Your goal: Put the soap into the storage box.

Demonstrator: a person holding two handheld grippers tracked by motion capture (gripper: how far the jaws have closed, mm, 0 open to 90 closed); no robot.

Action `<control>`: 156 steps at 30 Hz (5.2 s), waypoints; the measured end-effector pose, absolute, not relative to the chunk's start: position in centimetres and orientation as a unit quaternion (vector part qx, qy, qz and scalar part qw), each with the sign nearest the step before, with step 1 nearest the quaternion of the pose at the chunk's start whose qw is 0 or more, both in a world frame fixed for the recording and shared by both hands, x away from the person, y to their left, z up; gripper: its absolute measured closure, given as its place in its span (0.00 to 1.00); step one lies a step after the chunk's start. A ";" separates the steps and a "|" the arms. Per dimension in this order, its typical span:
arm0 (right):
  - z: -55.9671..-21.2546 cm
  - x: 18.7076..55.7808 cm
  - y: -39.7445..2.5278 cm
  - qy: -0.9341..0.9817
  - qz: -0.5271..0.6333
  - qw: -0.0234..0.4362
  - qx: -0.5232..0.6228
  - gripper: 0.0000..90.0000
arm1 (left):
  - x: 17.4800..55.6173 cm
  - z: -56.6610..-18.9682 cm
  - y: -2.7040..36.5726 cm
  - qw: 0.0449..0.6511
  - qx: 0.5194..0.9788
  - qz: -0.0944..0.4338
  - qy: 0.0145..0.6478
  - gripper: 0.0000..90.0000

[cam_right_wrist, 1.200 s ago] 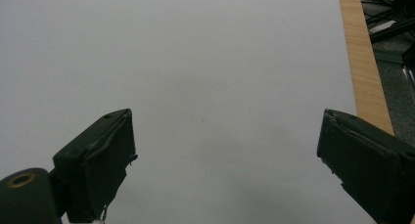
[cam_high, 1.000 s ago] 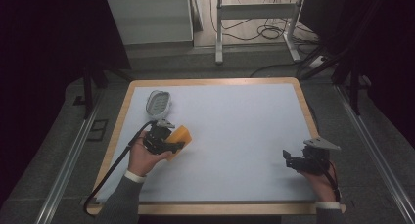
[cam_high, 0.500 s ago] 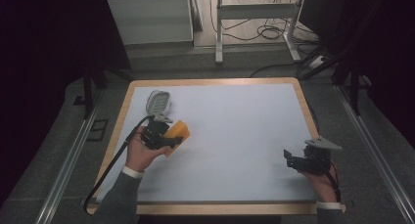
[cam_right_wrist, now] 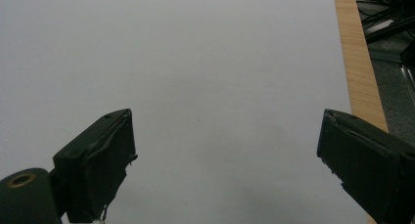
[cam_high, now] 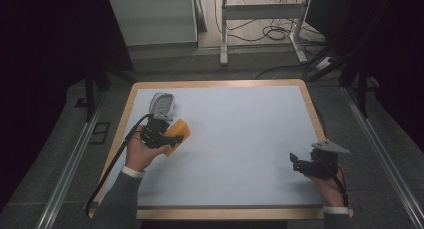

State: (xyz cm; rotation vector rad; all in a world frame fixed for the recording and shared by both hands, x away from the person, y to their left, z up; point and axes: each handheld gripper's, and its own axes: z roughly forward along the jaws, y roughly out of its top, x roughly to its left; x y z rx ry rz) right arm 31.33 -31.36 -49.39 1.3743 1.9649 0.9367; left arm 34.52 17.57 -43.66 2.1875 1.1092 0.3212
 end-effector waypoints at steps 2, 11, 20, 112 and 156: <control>-49.4 31.3 -31.4 0.732 0.349 0.281 0.513 0.08 | 34.7 -43.6 17.6 0.330 0.835 0.122 0.424 0.68; -49.4 31.3 -31.5 0.732 0.348 0.280 0.515 0.08 | 35.4 -43.6 17.9 0.324 0.834 0.121 0.429 0.68; -49.5 31.4 -31.5 0.733 0.345 0.280 0.516 0.08 | 35.8 -43.3 18.4 0.328 0.831 0.124 0.433 0.68; -49.9 31.6 -31.7 0.734 0.340 0.277 0.518 0.08 | 43.9 -41.5 22.7 0.314 0.787 0.125 0.516 0.68; -50.1 31.7 -32.3 0.730 0.333 0.279 0.527 0.08 | 52.0 -45.2 24.2 0.307 0.726 0.107 0.606 0.68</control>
